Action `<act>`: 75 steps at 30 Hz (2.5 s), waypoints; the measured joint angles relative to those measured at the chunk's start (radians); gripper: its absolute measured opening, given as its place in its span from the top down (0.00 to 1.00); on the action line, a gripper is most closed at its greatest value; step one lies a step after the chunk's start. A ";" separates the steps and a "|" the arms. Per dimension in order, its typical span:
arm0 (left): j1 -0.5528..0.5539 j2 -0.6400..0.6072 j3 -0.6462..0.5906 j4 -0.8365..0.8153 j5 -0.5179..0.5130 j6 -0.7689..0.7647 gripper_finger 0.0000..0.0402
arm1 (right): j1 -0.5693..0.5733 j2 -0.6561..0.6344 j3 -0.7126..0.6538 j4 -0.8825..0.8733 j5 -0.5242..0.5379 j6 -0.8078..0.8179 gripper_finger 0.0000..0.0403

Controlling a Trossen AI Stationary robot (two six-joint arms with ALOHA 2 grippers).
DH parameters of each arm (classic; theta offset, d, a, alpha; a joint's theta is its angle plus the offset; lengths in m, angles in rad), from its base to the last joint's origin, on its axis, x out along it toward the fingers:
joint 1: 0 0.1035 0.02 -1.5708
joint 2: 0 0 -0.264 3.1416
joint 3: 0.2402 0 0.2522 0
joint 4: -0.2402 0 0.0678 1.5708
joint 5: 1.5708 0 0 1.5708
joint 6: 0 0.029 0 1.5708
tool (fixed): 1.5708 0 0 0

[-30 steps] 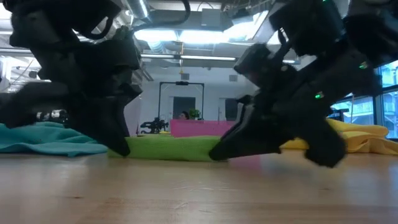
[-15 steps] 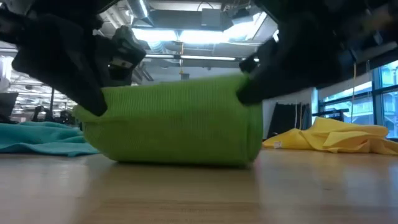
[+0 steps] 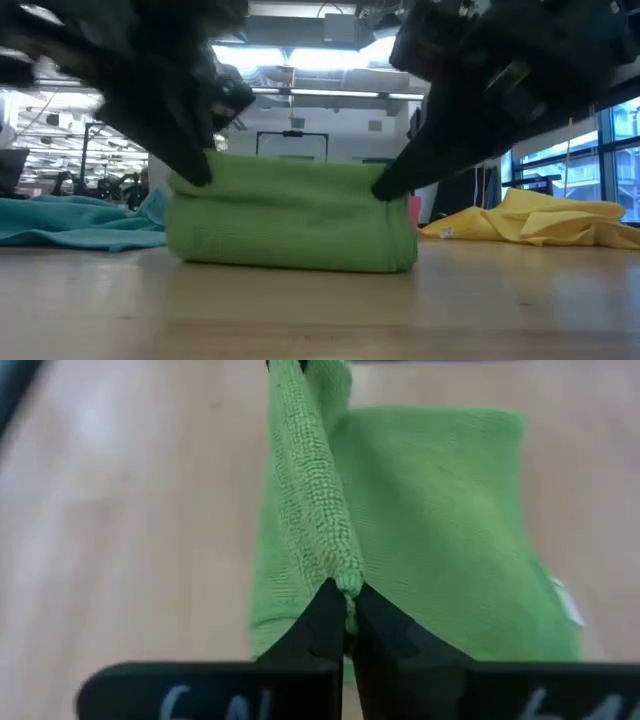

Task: Fold microfiber towels
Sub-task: Fold the green microfiber cloth

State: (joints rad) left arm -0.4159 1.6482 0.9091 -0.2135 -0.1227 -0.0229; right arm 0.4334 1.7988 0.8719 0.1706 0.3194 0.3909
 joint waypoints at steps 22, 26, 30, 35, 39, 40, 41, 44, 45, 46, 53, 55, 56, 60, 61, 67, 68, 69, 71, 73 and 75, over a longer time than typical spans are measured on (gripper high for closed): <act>0.356 -0.008 -0.014 0.028 0.255 0.157 1.00 | -0.073 -0.005 0.000 -0.179 0.368 0.154 0.98; 0.388 -0.008 -0.020 0.043 0.278 0.128 1.00 | -0.083 -0.005 0.000 -0.191 0.374 0.144 0.98; 0.336 -0.008 -0.020 0.060 0.295 0.091 1.00 | -0.057 -0.010 0.000 -0.188 0.313 0.128 0.98; 0.194 -0.007 -0.019 0.099 0.231 -0.004 1.00 | 0.017 -0.011 0.027 -0.179 0.163 0.208 0.98; 0.063 -0.007 -0.004 0.097 0.093 -0.054 1.00 | 0.098 -0.011 0.116 -0.222 0.167 0.231 0.98; 0.037 -0.007 -0.001 0.095 0.070 -0.054 1.00 | 0.115 -0.011 0.143 -0.251 0.187 0.231 0.98; 0.017 -0.007 0.004 0.091 0.054 -0.054 1.00 | 0.128 -0.011 0.169 -0.285 0.212 0.230 0.98; -0.002 -0.007 0.009 0.096 0.025 -0.029 1.00 | 0.139 -0.014 0.218 -0.390 0.304 0.239 0.98; 0.005 -0.007 0.009 0.092 0.015 -0.024 1.00 | 0.132 -0.014 0.221 -0.413 0.315 0.257 0.98; 0.019 -0.007 0.009 0.087 0.011 -0.023 1.00 | 0.121 -0.014 0.220 -0.432 0.314 0.273 0.98; 0.195 -0.007 0.009 0.074 0.113 0.058 1.00 | 0.039 -0.014 0.137 -0.460 0.285 0.396 0.98; 0.258 -0.007 0.009 0.074 0.160 0.076 1.00 | 0.012 -0.014 0.111 -0.456 0.285 0.420 0.98; 0.289 -0.007 0.008 0.077 0.181 0.081 1.00 | -0.002 -0.014 0.098 -0.455 0.285 0.428 0.98; 0.392 -0.007 -0.006 0.079 0.233 0.105 1.00 | -0.051 -0.014 0.042 -0.399 0.286 0.443 0.98; 0.412 -0.006 -0.009 0.081 0.245 0.111 1.00 | -0.058 -0.014 0.033 -0.386 0.286 0.443 0.98; 0.471 0.002 -0.012 0.081 0.295 0.113 0.99 | -0.071 -0.014 0.007 -0.347 0.309 0.441 0.98; 0.470 0.002 -0.012 0.081 0.298 0.117 0.98 | -0.070 -0.014 0.007 -0.347 0.312 0.441 0.98; 0.468 0.002 -0.012 0.081 0.298 0.124 0.96 | -0.070 -0.014 0.007 -0.350 0.313 0.442 0.98; 0.458 0.002 -0.013 0.082 0.297 0.139 0.93 | -0.070 -0.014 0.006 -0.363 0.312 0.444 0.98; 0.446 0.002 -0.013 0.083 0.274 0.153 0.88 | -0.070 -0.012 0.003 -0.377 0.312 0.467 0.98; 0.437 0.002 -0.012 0.084 0.229 0.164 0.83 | -0.070 -0.012 0.004 -0.394 0.322 0.506 0.98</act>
State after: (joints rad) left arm 0.0210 1.6505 0.8967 -0.1297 0.1061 0.1414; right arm 0.3638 1.7870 0.8754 -0.2229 0.6418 0.8969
